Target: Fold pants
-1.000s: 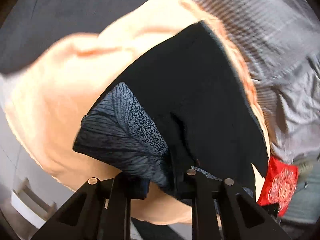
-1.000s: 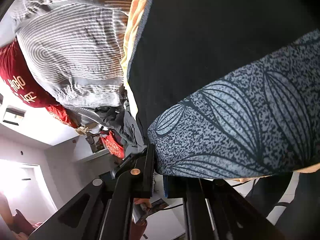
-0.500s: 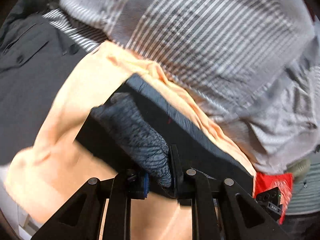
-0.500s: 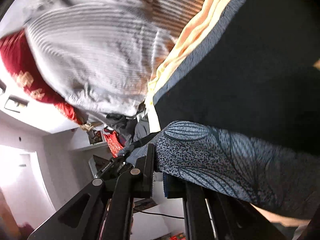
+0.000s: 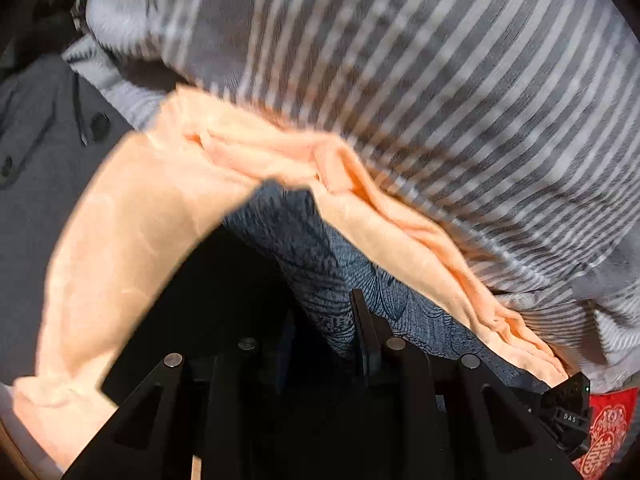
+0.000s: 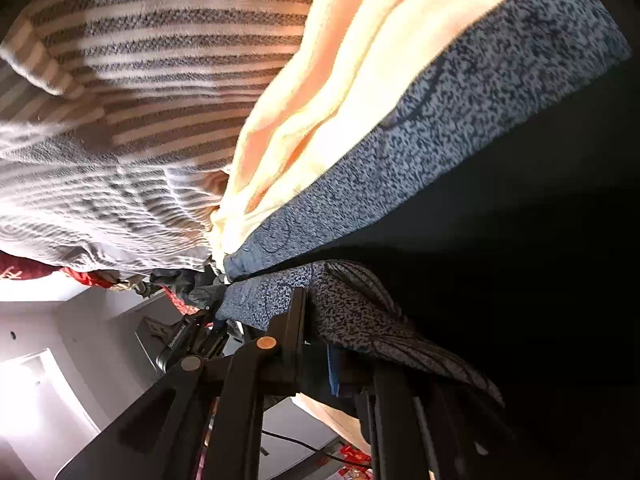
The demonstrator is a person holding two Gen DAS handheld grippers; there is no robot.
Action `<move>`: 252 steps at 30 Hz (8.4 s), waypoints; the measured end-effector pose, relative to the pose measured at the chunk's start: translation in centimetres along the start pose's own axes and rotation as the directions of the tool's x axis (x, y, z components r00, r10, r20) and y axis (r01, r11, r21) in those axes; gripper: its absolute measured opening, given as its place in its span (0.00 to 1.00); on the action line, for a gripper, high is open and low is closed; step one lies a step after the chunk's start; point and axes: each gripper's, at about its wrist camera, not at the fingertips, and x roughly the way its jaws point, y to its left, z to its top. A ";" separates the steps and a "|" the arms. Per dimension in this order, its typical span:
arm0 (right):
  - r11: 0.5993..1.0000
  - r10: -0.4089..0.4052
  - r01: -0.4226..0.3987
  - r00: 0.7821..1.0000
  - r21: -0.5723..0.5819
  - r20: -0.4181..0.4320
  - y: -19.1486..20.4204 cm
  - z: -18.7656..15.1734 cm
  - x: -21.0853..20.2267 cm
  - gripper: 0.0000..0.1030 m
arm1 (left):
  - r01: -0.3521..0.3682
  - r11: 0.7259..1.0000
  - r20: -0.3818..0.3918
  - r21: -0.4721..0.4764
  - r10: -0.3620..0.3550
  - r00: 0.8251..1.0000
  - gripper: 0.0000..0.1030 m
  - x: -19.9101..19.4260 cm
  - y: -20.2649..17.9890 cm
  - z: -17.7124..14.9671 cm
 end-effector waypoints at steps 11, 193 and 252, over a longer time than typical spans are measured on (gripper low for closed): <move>0.949 -0.029 0.031 1.000 -0.313 0.011 7.5 -4.7 -3.0 0.71 | -0.192 0.930 0.061 0.312 0.182 0.981 0.77 -1.8 -5.6 -4.7; 0.847 -0.359 0.446 0.881 -0.289 0.310 0.4 -9.1 -13.4 0.54 | -0.315 0.880 0.075 0.356 0.309 0.948 0.12 5.5 -13.6 -1.3; 0.885 -0.350 0.445 0.831 -0.138 0.433 -2.8 -9.2 -13.4 0.60 | -0.320 0.758 0.106 0.569 0.318 0.942 0.49 -0.6 -17.0 -9.4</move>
